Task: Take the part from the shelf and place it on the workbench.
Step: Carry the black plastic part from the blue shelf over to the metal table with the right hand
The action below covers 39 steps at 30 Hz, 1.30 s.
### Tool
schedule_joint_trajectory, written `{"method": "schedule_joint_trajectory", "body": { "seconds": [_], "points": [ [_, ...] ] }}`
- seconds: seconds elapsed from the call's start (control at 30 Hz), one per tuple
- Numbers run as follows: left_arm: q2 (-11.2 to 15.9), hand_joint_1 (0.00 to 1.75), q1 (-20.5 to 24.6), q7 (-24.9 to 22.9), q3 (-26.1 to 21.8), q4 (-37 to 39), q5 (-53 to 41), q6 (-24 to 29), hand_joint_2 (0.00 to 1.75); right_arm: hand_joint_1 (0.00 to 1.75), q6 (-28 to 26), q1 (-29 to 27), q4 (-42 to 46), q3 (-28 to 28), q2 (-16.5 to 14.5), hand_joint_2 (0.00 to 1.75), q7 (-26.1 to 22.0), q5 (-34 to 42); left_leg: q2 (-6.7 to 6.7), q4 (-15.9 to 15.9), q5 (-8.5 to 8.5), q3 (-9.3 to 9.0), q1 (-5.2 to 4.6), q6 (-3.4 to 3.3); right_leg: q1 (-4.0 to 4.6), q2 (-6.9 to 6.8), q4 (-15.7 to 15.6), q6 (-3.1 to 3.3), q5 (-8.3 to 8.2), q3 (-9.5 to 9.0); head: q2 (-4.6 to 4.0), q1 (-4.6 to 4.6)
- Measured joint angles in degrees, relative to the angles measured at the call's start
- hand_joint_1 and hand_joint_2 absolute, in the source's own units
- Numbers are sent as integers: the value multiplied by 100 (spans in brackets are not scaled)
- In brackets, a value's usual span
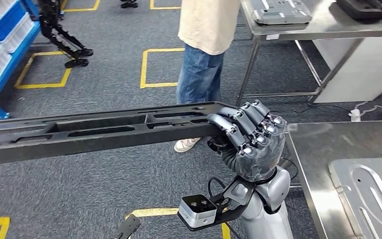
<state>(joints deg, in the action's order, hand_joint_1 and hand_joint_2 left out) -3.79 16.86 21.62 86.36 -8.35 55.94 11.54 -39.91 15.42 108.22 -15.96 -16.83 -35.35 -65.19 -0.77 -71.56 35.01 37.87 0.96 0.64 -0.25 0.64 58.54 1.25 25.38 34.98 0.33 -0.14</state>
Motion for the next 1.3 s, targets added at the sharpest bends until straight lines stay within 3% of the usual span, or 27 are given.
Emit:
{"method": "schedule_joint_trajectory", "body": {
  "seconds": [0.03,0.07,0.13,0.2,0.27,0.33,0.4,0.47,0.53,0.57,0.6,0.63,0.7,0.77,0.83,0.87,0.93,1.0,1.03,1.07,1.1,1.13,1.2,1.27,1.3],
  "points": [
    [2,0,-14,0,0,0,-1,0,175,175,0,-2,-2,1,0,175,2,-2,19,-244,49,124,2,9,1,80,8,1,0,2,0,1],
    [3,0,-22,0,0,0,-1,0,175,175,0,-4,-3,1,0,175,3,-3,26,-296,-10,163,5,12,0,159,19,0,0,4,0,1],
    [4,0,-17,0,0,0,-1,0,175,175,0,-5,-4,0,0,175,4,-5,97,229,-408,-50,21,4,-6,321,49,-12,8,6,0,1],
    [8,0,-9,0,0,0,-1,0,175,175,0,-1,-3,0,0,175,10,-4,335,909,-693,-342,46,-23,-3,467,104,-52,21,38,0,2],
    [10,0,-13,-2,0,0,-1,1,175,175,0,3,-2,1,1,175,14,-3,470,1146,-713,-439,45,-60,-9,579,137,-118,9,97,0,2],
    [6,0,-7,-4,0,0,4,4,175,175,0,-2,2,1,3,175,14,-2,377,1179,-740,-447,43,-117,-26,656,135,-187,-11,138,0,1],
    [2,0,12,-1,0,0,20,11,175,175,-1,-2,16,1,6,175,15,2,256,1230,-779,-466,57,-200,-15,440,308,-250,110,226,0,15],
    [5,0,7,2,1,0,36,20,175,175,-2,1,30,0,9,175,15,8,120,1259,-793,-476,45,-261,-14,100,876,-306,423,495,0,30],
    [10,0,-23,2,1,0,43,30,175,175,-2,-11,32,0,14,175,12,12,-36,1259,-786,-471,29,-280,-38,-17,1498,-339,661,802,0,32],
    [13,0,-32,2,1,0,46,33,175,175,-2,-20,32,1,18,175,11,14,-114,1258,-779,-473,24,-281,-45,-36,1593,-341,645,849,0,31],
    [14,0,-33,2,1,0,47,35,175,175,-1,-26,33,1,22,175,10,15,-187,1257,-771,-478,22,-280,-48,-56,1480,-334,530,786,0,32],
    [14,0,-30,3,1,0,47,35,175,175,-1,-30,34,0,25,175,8,15,-253,1258,-761,-491,18,-274,-43,-103,1171,-314,346,616,0,32],
    [14,0,-21,13,1,0,49,33,175,175,0,-28,41,0,26,175,3,16,-362,1253,-731,-522,-1,-240,16,-348,426,-241,68,220,0,33],
    [14,0,-23,36,1,0,51,24,175,175,0,-26,49,1,26,175,-4,16,-469,1255,-705,-546,-25,-189,86,-492,91,-170,16,62,0,32],
    [10,0,-19,51,1,0,51,5,175,175,0,-31,56,1,26,175,-9,16,-586,1269,-679,-574,-37,-131,84,-368,50,-113,0,61,0,28],
    [8,0,-11,56,0,0,50,-4,175,175,-1,-34,62,1,27,175,-11,17,-553,1247,-642,-584,-33,-99,67,-298,16,-85,-19,44,0,29],
    [9,0,-4,63,0,0,49,-16,175,175,-1,-33,76,1,27,175,-17,19,-298,947,-414,-480,-15,-56,18,-175,-51,-19,-61,2,0,26],
    [18,0,-28,66,0,0,49,-29,175,175,0,-36,79,1,27,175,-20,24,-38,278,-69,-180,-2,-41,11,-44,-53,11,-69,0,0,24],
    [22,0,-47,66,0,0,49,-36,175,175,0,-42,79,1,27,175,-21,25,4,-31,33,-23,0,-33,10,38,-42,15,-68,5,0,25],
    [26,0,-60,66,0,0,49,-43,175,175,0,-48,78,1,27,175,-22,27,21,-188,32,69,4,-27,8,124,-26,13,-64,10,0,25],
    [30,0,-65,67,0,0,49,-47,175,175,0,-52,78,1,28,175,-23,28,29,-144,-78,67,10,-22,4,211,-5,7,-58,15,0,25],
    [35,0,-63,67,0,0,49,-50,175,175,0,-56,79,1,28,175,-24,31,53,103,-277,-31,22,-19,-3,295,24,-7,-46,18,0,25],
    [48,0,-56,69,1,0,49,-50,175,175,0,-58,81,1,28,175,-25,37,267,785,-608,-319,58,-18,-9,442,108,-56,-10,48,0,25],
    [55,0,-59,73,1,0,49,-51,175,175,0,-58,84,1,28,175,-31,41,458,1105,-683,-454,73,-43,-15,564,169,-120,-2,111,0,26],
    [55,0,-57,78,1,0,48,-51,175,175,0,-60,88,2,28,175,-38,42,459,1119,-673,-460,59,-68,-18,620,174,-155,-15,138,0,25]
  ]
}}
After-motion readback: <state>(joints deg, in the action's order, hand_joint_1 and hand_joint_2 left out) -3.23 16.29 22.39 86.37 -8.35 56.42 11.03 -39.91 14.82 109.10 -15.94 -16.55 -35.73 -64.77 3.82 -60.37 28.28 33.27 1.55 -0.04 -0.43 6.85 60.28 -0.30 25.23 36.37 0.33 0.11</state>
